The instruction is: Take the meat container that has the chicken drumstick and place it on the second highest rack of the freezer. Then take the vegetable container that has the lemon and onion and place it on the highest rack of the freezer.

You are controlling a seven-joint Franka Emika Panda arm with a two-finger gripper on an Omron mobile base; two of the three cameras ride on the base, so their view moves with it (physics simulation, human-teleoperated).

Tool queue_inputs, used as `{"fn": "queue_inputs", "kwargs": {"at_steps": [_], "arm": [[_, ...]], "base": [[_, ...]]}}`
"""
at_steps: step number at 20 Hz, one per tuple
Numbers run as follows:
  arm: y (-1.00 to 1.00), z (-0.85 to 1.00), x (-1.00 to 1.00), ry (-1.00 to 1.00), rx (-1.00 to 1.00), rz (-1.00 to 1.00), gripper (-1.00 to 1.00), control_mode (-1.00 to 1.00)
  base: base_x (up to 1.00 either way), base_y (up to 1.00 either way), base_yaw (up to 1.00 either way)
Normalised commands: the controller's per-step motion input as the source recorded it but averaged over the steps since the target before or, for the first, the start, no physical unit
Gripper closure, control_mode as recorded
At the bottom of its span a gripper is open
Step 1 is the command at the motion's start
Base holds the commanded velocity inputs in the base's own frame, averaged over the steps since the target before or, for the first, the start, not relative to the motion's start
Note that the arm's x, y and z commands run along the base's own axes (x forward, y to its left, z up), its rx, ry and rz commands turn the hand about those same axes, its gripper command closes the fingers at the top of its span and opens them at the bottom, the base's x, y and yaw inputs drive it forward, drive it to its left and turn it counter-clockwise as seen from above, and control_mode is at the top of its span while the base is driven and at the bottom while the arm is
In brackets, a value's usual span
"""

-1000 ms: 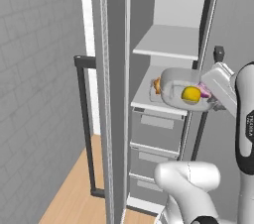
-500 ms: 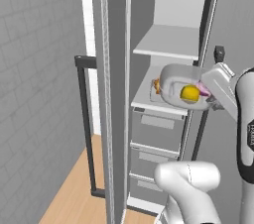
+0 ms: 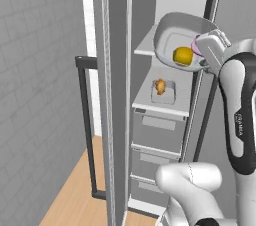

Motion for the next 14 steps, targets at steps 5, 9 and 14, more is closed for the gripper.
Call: {"fn": "queue_inputs", "kwargs": {"at_steps": [5, 9, 14], "arm": [[0.00, 0.34, 1.00, 0.00, 0.00, -0.23, 1.00, -1.00], [0.00, 0.02, 1.00, 0.00, 0.00, -0.22, 1.00, -1.00], [0.00, 0.00, 1.00, 0.08, 0.01, -0.20, 1.00, -1.00]], "base": [[0.00, 0.00, 0.00], [0.00, 0.00, 0.00], [0.00, 0.00, 0.00]]}}
